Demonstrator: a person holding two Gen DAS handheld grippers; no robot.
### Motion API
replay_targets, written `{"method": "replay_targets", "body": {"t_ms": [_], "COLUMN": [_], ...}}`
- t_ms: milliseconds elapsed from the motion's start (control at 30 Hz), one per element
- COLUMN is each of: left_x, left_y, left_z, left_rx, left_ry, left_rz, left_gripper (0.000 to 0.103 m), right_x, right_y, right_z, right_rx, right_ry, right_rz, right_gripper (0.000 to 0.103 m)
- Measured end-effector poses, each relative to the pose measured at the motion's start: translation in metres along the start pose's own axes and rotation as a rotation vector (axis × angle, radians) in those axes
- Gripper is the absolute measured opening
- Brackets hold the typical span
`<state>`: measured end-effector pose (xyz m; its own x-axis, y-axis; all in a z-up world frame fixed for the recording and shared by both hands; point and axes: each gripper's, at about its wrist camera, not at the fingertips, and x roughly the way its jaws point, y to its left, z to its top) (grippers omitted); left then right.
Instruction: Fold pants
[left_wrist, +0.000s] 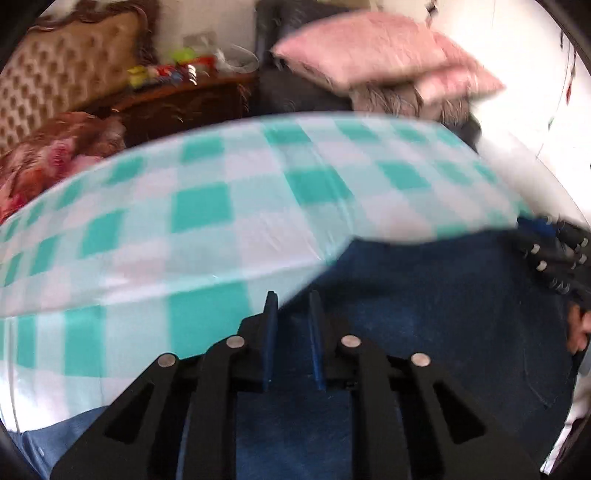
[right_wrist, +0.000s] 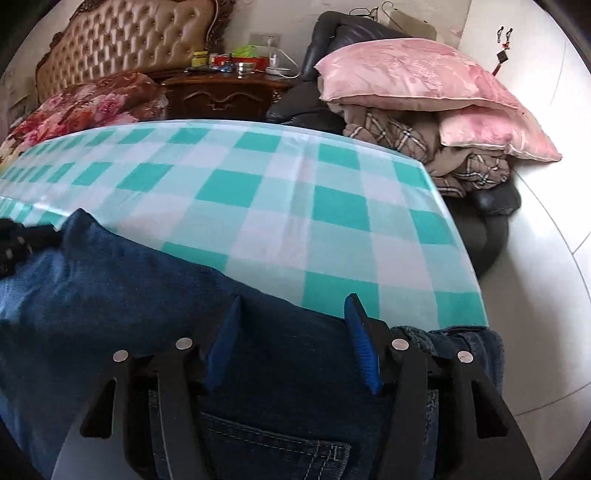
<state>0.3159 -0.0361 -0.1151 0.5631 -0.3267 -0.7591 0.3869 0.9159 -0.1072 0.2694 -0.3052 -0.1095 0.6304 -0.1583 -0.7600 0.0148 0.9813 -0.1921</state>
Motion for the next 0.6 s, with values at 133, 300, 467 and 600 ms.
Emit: {"method": "replay_targets", "body": {"t_ms": [133, 300, 467, 600], "left_x": [-0.038, -0.081, -0.148, -0.162], "left_y": [0.022, 0.128, 0.253, 0.250], "left_z": [-0.034, -0.097, -0.135, -0.141], "left_rx": [-0.033, -0.205, -0.376, -0.335], "left_ry": [-0.013, 0.073, 0.017, -0.019], "left_rz": [-0.037, 0.115, 0.320, 0.230], "left_gripper": [0.021, 0.020, 0.008, 0.015], "right_x": [0.003, 0.004, 0.005, 0.005], "right_y": [0.000, 0.009, 0.013, 0.014], "right_z": [0.001, 0.001, 0.000, 0.001], "right_rx": [0.013, -0.032, -0.048, -0.059], "right_ry": [0.014, 0.021, 0.018, 0.018], "right_rz": [-0.031, -0.093, -0.135, -0.165], "right_gripper": [0.053, 0.053, 0.056, 0.061]}}
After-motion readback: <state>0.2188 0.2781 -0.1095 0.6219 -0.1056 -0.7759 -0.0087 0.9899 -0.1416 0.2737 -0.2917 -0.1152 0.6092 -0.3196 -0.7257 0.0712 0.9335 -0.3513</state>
